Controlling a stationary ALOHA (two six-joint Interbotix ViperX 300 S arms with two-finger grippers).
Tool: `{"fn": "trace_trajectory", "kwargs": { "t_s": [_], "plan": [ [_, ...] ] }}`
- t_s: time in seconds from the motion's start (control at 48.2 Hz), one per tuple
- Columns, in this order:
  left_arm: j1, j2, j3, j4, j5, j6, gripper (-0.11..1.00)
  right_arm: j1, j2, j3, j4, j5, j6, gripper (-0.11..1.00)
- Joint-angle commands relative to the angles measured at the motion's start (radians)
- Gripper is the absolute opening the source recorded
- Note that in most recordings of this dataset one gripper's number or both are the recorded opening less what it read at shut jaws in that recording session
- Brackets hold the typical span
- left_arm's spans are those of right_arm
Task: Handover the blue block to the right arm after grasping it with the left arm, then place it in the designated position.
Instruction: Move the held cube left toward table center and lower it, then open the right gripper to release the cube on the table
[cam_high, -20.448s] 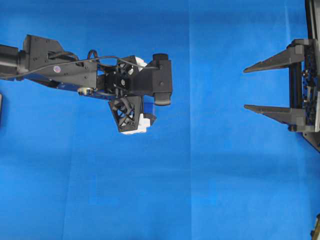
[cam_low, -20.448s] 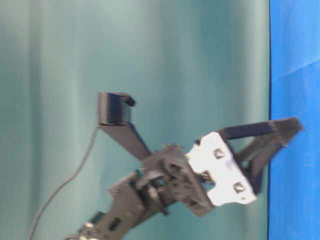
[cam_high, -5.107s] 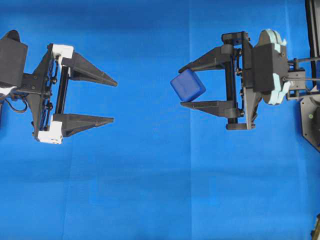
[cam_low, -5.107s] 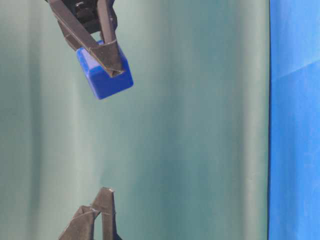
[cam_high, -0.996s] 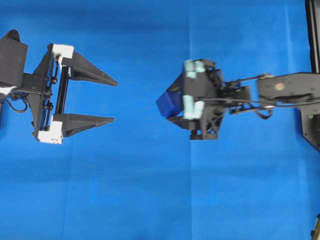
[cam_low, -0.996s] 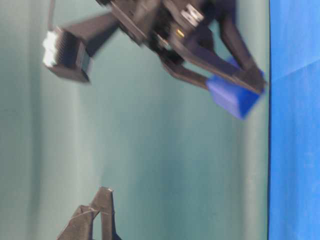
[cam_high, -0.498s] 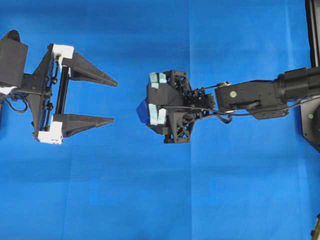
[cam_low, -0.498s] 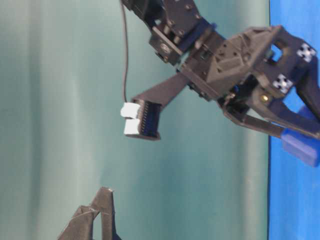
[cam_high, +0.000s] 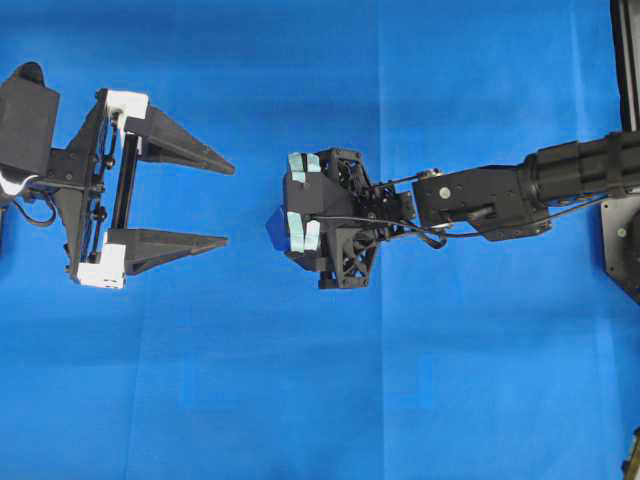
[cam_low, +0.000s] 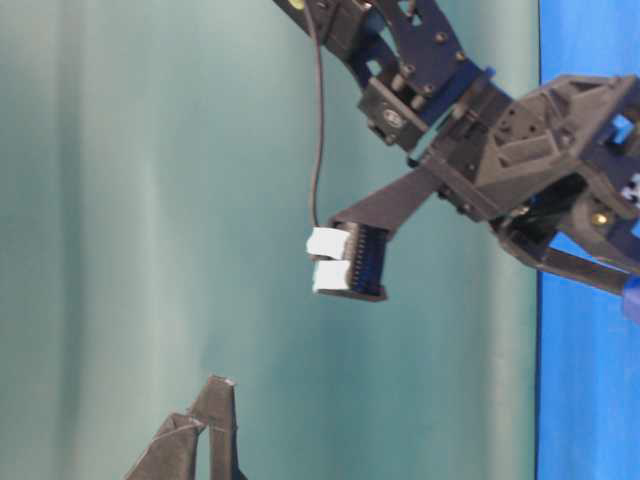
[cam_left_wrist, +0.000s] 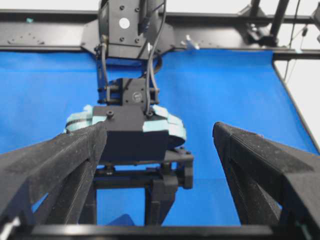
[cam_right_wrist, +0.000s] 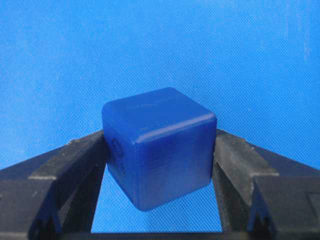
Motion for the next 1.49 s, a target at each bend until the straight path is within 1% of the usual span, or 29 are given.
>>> {"fn": "trace_trajectory", "kwargs": {
  "t_s": [0.0,0.083,0.145,1.1,1.121,1.142,1.225,1.287,1.329,1.474],
  "plan": [
    [-0.003,-0.005,-0.028,0.000,-0.002,0.002,0.92,0.002,-0.005,-0.020,0.014,-0.032,0.000,0.46],
    [-0.003,-0.005,-0.026,0.000,0.000,0.002,0.92,0.002,0.006,-0.020,0.032,-0.048,0.000,0.46],
    [-0.003,-0.005,-0.028,0.000,0.000,0.003,0.92,0.000,0.014,-0.020,0.035,-0.052,0.000,0.46],
    [-0.003,-0.006,-0.028,0.000,0.000,0.002,0.92,0.000,0.040,-0.038,0.040,-0.051,0.000,0.47],
    [-0.002,-0.005,-0.028,0.000,0.000,0.002,0.92,0.000,0.040,-0.038,0.040,-0.051,0.000,0.49],
    [-0.003,-0.005,-0.028,0.000,0.000,0.002,0.92,0.000,0.040,-0.037,0.041,-0.051,0.000,0.53],
    [-0.003,-0.006,-0.026,0.000,0.000,0.002,0.92,0.000,0.040,-0.037,0.048,-0.049,0.000,0.77],
    [-0.003,-0.006,-0.028,0.000,0.000,0.002,0.92,0.000,0.040,-0.037,0.048,-0.048,0.000,0.89],
    [-0.003,-0.005,-0.026,0.000,0.000,0.002,0.92,0.000,0.040,-0.037,0.049,-0.046,0.000,0.92],
    [-0.003,-0.006,-0.028,0.000,0.000,0.002,0.92,0.000,0.038,-0.038,0.049,-0.044,0.000,0.87]
  ]
}}
